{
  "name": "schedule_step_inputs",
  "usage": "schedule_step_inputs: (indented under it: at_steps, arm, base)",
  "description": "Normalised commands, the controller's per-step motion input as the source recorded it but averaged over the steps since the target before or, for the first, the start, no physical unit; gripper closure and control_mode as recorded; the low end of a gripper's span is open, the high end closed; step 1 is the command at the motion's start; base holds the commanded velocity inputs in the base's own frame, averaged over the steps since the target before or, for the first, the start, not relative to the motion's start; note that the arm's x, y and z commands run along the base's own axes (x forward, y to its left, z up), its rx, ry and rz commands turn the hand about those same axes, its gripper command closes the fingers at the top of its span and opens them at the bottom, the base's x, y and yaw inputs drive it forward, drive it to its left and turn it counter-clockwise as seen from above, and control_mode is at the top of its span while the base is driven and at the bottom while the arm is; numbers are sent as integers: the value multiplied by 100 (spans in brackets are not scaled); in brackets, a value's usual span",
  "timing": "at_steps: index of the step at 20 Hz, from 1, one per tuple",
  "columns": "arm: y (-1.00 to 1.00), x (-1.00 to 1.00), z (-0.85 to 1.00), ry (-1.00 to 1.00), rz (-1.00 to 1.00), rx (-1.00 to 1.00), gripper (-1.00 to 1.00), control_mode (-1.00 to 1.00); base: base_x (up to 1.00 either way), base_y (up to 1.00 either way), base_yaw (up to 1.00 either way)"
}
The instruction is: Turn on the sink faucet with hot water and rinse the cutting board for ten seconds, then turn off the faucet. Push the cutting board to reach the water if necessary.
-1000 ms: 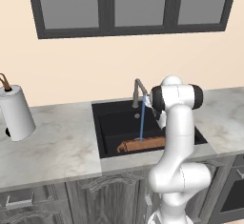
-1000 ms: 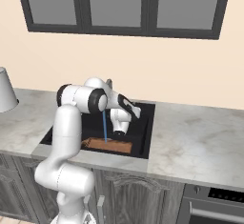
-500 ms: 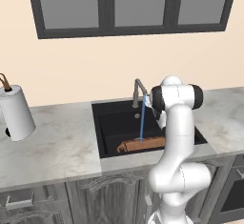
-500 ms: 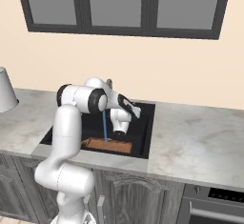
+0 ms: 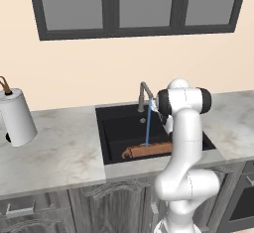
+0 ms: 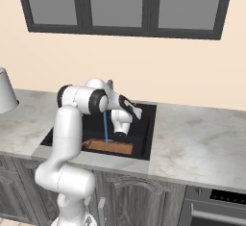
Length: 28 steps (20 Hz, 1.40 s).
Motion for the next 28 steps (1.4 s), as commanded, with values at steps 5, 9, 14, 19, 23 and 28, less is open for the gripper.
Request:
schedule_step_inputs:
  at_steps: [5,9,14,19,23,28]
  arm:
    - [0,0,0,0,0,0,-100,-100]
    - [0,0,0,0,0,0,-100,-100]
    - [0,0,0,0,0,0,-100,-100]
    - [0,0,0,0,0,0,-100,-100]
    - [0,0,0,0,0,0,-100,-100]
    - [0,0,0,0,0,0,-100,-100]
  base:
    - [0,0,0]
    - [0,0,0]
    - [0,0,0]
    - [0,0,0]
    - [0,0,0]
    - [0,0,0]
